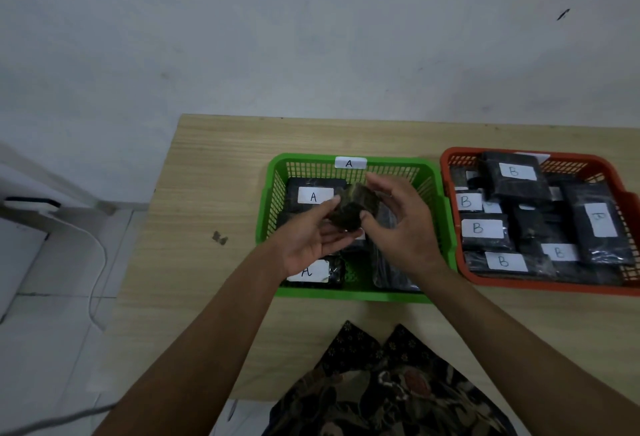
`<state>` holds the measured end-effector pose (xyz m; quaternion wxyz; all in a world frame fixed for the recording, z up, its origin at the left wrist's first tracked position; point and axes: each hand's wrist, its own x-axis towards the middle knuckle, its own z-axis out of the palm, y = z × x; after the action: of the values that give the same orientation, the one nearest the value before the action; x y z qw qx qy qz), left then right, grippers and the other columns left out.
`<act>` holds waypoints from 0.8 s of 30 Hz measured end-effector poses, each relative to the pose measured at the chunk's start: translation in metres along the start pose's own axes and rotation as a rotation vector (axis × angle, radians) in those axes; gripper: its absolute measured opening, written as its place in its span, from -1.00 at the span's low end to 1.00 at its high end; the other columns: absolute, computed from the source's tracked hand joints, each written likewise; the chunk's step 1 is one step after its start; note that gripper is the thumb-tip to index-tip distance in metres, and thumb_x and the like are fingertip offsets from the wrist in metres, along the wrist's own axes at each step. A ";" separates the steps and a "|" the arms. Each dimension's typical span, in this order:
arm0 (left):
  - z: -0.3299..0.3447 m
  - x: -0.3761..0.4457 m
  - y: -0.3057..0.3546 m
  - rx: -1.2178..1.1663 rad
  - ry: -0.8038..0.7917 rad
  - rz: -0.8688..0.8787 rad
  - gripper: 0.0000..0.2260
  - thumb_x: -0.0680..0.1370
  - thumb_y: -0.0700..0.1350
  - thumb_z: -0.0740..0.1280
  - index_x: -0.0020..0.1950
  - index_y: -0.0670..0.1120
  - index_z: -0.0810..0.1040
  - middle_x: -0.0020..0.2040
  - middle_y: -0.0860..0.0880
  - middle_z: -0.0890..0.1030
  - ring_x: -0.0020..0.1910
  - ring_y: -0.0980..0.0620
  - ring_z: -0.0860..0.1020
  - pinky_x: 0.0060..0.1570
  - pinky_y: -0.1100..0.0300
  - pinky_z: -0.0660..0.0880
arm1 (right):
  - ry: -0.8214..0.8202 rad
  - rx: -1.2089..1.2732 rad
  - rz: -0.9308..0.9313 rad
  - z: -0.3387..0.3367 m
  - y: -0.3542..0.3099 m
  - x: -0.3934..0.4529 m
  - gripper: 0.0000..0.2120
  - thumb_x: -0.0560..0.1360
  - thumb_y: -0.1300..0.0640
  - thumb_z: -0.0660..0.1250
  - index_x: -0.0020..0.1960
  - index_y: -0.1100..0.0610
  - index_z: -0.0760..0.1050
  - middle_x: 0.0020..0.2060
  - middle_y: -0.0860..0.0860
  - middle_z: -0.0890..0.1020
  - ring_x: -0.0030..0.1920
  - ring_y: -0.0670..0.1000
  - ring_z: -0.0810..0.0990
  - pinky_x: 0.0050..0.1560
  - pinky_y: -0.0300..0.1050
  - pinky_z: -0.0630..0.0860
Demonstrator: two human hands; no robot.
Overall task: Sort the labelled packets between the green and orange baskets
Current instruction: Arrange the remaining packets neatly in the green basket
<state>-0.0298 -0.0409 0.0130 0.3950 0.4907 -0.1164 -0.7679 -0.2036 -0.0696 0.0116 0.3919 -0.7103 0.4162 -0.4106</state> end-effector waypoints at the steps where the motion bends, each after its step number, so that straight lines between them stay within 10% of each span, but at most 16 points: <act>1: -0.001 0.000 -0.002 -0.022 -0.007 0.037 -0.67 0.60 -0.03 0.29 0.29 -0.19 0.50 0.09 -0.21 0.67 0.05 -0.08 0.67 0.05 0.15 0.61 | -0.001 0.003 0.009 0.000 0.001 -0.001 -0.55 0.41 0.27 0.40 0.29 0.16 0.51 0.20 0.07 0.51 0.30 0.01 0.50 0.34 -0.05 0.46; 11: -0.011 -0.010 -0.011 0.163 0.059 0.470 -0.57 0.37 -0.55 0.36 0.16 -0.19 0.54 0.18 -0.11 0.64 0.20 -0.03 0.60 0.09 0.16 0.58 | -0.148 0.157 0.391 -0.014 0.002 0.006 -0.79 0.45 0.25 0.47 0.07 0.13 0.59 0.00 0.04 0.67 0.06 -0.04 0.64 0.08 -0.26 0.57; 24: -0.026 -0.014 -0.029 0.546 0.132 0.527 -0.50 0.36 -0.35 0.53 0.26 -0.07 0.56 0.26 0.04 0.59 0.29 0.11 0.53 0.31 0.16 0.44 | -0.507 -0.400 0.194 -0.017 0.019 -0.006 -0.38 0.35 -0.02 0.55 0.37 -0.01 0.46 0.22 -0.03 0.60 0.17 -0.06 0.55 0.23 0.00 0.53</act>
<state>-0.0197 -0.0065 -0.0072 0.4402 0.5795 -0.4132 -0.5474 -0.2265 -0.0741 -0.0014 0.3730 -0.8099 0.4434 -0.0917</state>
